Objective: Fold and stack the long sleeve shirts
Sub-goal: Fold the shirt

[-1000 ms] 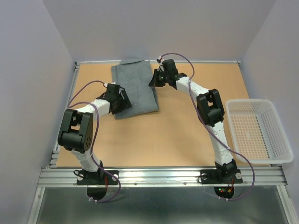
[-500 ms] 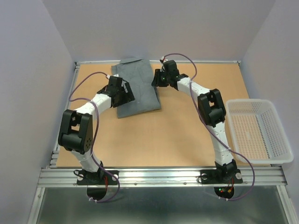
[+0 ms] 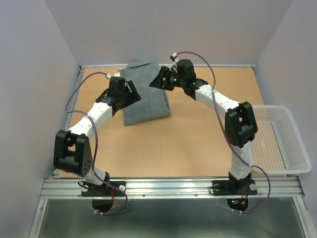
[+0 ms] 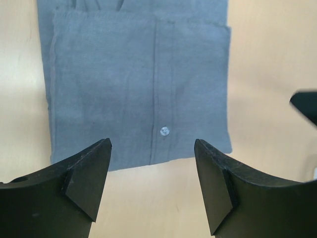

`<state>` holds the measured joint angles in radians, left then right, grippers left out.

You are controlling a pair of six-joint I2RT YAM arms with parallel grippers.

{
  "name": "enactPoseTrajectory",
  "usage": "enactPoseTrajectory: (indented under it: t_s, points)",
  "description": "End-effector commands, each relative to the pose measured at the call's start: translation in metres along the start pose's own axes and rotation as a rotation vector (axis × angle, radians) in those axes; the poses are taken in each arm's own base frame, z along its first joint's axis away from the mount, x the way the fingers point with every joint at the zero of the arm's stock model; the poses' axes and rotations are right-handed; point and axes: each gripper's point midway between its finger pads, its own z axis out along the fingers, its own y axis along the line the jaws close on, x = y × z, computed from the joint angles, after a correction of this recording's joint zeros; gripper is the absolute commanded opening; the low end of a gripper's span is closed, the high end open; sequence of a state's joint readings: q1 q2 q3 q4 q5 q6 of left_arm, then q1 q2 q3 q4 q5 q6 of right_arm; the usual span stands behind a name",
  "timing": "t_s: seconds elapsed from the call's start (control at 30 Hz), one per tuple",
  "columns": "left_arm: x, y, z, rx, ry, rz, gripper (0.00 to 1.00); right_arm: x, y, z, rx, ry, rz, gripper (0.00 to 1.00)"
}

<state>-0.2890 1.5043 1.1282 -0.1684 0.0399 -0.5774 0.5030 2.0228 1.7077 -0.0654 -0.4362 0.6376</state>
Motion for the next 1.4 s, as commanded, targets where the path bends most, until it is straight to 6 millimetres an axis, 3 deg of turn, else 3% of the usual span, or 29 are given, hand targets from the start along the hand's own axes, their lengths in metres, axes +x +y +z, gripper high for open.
enactPoseTrajectory:
  t_s: [0.0, 0.03, 0.17, 0.27, 0.37, 0.53, 0.63, 0.7, 0.83, 0.87, 0.9, 1.0, 1.1, 1.17, 1.23, 1.27, 1.37]
  points:
    - [0.013, 0.016, 0.013, -0.050, 0.009, -0.047, 0.79, 0.045, 0.041, 0.010, -0.216, 0.057, 0.151, 0.64]
    - [0.020, 0.021, 0.020, -0.064, 0.033, -0.051, 0.78, 0.062, 0.031, 0.011, -0.221, 0.082, 0.238, 0.64]
    - [0.033, 0.033, 0.042, -0.096, 0.064, -0.064, 0.77, 0.094, 0.003, 0.029, -0.241, 0.107, 0.299, 0.64]
    - [0.049, 0.048, 0.058, -0.136, 0.103, -0.080, 0.75, 0.120, -0.033, 0.041, -0.176, 0.125, 0.342, 0.64]
    - [0.065, 0.067, 0.073, -0.180, 0.138, -0.104, 0.73, 0.128, -0.062, 0.044, -0.128, 0.106, 0.364, 0.64]
    - [0.086, 0.092, 0.084, -0.239, 0.194, -0.127, 0.72, 0.134, -0.113, 0.027, -0.029, 0.061, 0.431, 0.64]
    - [0.089, 0.101, 0.077, -0.264, 0.202, -0.147, 0.70, 0.136, -0.118, 0.018, -0.030, 0.071, 0.434, 0.64]
    - [0.093, 0.104, 0.070, -0.277, 0.217, -0.160, 0.70, 0.125, -0.107, 0.014, -0.065, 0.071, 0.409, 0.64]
    - [0.084, 0.091, 0.054, -0.228, 0.196, -0.178, 0.70, 0.087, -0.071, 0.007, -0.134, 0.063, 0.312, 0.64]
    - [0.073, 0.083, 0.048, -0.200, 0.167, -0.179, 0.70, 0.065, -0.060, 0.007, -0.153, 0.033, 0.253, 0.64]
    - [0.066, 0.077, 0.044, -0.182, 0.147, -0.177, 0.70, 0.062, -0.059, 0.005, -0.133, 0.042, 0.244, 0.64]
    - [0.032, 0.058, 0.035, -0.129, 0.062, -0.131, 0.73, 0.024, -0.047, -0.002, -0.119, -0.017, 0.160, 0.63]
    - [-0.003, 0.040, 0.034, -0.083, -0.023, -0.077, 0.82, -0.002, -0.046, -0.006, -0.134, -0.057, 0.126, 0.63]
    - [-0.021, 0.028, 0.040, -0.053, -0.048, -0.032, 0.86, -0.008, -0.053, -0.003, -0.142, -0.055, 0.128, 0.62]
    - [-0.023, 0.023, 0.054, -0.032, -0.031, -0.015, 0.86, -0.021, -0.054, -0.001, -0.146, -0.075, 0.107, 0.61]
    - [-0.034, 0.012, 0.057, -0.004, -0.047, -0.014, 0.84, -0.022, -0.056, 0.002, -0.142, -0.077, 0.102, 0.61]
    - [-0.039, 0.000, 0.078, 0.038, -0.029, -0.013, 0.78, -0.020, -0.067, 0.013, -0.124, -0.072, 0.108, 0.60]
